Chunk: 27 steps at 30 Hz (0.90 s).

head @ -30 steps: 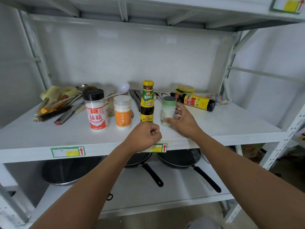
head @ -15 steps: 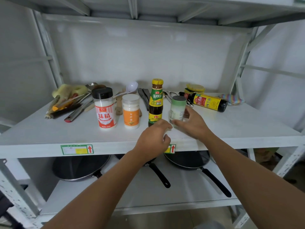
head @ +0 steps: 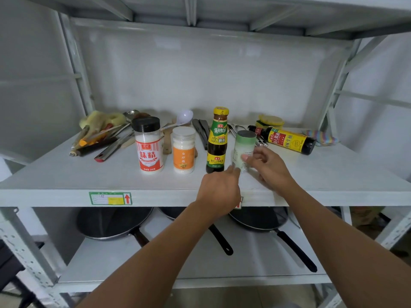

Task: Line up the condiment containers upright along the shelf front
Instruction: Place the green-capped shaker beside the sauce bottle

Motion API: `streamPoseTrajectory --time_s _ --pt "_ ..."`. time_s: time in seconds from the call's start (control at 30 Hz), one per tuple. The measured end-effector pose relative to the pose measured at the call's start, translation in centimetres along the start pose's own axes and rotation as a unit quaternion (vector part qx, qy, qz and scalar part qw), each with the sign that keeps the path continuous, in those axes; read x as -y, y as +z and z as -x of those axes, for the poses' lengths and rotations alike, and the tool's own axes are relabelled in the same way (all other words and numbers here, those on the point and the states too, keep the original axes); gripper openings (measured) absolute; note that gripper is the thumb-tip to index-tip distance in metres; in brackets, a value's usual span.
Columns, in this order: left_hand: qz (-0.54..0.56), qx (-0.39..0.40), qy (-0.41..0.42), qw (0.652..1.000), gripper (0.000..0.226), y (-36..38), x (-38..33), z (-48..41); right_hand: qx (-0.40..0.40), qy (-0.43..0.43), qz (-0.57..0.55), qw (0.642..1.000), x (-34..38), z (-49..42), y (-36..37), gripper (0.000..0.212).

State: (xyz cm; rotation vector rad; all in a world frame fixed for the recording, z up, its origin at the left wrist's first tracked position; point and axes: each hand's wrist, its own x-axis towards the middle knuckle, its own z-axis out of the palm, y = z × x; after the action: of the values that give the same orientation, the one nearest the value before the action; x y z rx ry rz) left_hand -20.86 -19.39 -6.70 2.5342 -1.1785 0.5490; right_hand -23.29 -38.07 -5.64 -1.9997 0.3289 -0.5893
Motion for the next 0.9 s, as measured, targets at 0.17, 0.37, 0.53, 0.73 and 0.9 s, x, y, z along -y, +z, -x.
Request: streamPoseTrajectory --time_s 0.17,0.37,0.53,0.73,0.9 --pt "-0.011 0.013 0.015 1.0 0.041 -0.2 0.4 0.0 0.003 -0.004 0.024 1.0 -0.1 0.0 -0.1 0.067" --pt "0.011 0.02 0.024 0.999 0.047 -0.3 0.6 -0.1 0.012 0.004 0.03 0.999 0.3 0.2 -0.2 0.061" --pt "0.026 0.016 0.032 0.999 0.052 -0.6 0.6 0.1 0.041 0.023 0.002 0.999 0.0 -0.1 -0.4 0.087" --pt "0.034 0.02 0.025 0.999 0.059 -0.8 0.5 0.1 0.009 -0.002 0.059 0.998 0.7 0.4 0.0 0.094" --pt "0.012 0.037 0.015 0.999 0.05 -0.4 0.7 -0.2 0.006 -0.02 0.102 0.995 1.0 0.7 0.6 0.081"
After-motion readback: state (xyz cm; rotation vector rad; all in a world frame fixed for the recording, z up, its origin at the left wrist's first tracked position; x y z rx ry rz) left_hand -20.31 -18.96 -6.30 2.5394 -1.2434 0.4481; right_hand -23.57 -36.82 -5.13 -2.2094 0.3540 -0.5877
